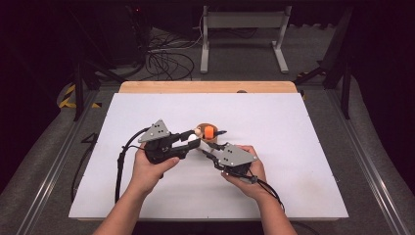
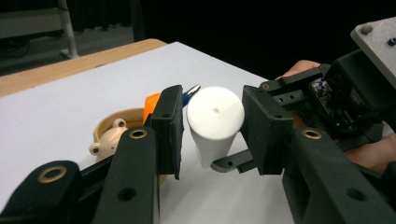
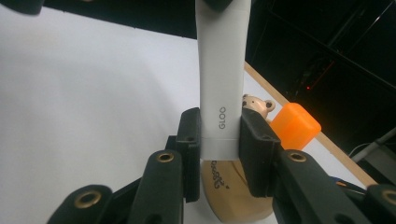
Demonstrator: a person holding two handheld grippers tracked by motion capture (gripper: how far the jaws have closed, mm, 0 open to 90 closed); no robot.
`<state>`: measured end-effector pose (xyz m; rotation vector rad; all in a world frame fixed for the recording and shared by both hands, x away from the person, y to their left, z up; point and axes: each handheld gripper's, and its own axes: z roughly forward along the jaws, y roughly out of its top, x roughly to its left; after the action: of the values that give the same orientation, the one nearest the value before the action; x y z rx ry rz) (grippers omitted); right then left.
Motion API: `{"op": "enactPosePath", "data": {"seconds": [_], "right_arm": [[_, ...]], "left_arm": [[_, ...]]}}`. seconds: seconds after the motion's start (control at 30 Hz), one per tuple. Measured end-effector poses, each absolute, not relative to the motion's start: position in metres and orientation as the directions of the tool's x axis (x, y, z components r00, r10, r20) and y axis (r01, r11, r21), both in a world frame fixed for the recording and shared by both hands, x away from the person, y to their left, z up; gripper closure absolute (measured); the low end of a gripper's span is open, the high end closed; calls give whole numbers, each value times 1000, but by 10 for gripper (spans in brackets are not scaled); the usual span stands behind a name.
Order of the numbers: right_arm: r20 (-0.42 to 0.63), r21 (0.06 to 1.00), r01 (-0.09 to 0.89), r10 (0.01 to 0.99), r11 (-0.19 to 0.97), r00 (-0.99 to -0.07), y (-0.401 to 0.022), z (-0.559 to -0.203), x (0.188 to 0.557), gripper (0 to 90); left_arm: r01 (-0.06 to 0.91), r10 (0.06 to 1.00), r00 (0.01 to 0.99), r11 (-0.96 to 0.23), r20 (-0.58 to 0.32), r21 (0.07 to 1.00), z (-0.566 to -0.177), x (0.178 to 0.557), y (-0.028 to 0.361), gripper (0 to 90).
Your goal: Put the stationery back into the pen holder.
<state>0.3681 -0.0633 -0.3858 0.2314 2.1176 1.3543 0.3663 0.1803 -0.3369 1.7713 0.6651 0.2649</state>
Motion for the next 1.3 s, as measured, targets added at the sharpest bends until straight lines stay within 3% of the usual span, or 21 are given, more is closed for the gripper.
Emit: {"op": "enactPosePath", "data": {"seconds": [0.2,0.63,1.17,1.3], "right_arm": [[-359,892,-147,470,428,-807,-65,-385,369,715],[-307,913,-109,484,393,-820,-66,-385,371,706],[-205,963,-62,558,263,-804,-89,-374,375,470],[-195,967,-60,569,247,-799,-94,-372,376,453]], "left_arm": [[305,567,804,-130,-181,944,-339,366,179,658],[316,568,800,-121,-195,941,-338,370,178,665],[303,610,774,-124,-169,945,-334,386,176,664],[291,622,769,-136,-147,947,-333,391,173,664]]}}
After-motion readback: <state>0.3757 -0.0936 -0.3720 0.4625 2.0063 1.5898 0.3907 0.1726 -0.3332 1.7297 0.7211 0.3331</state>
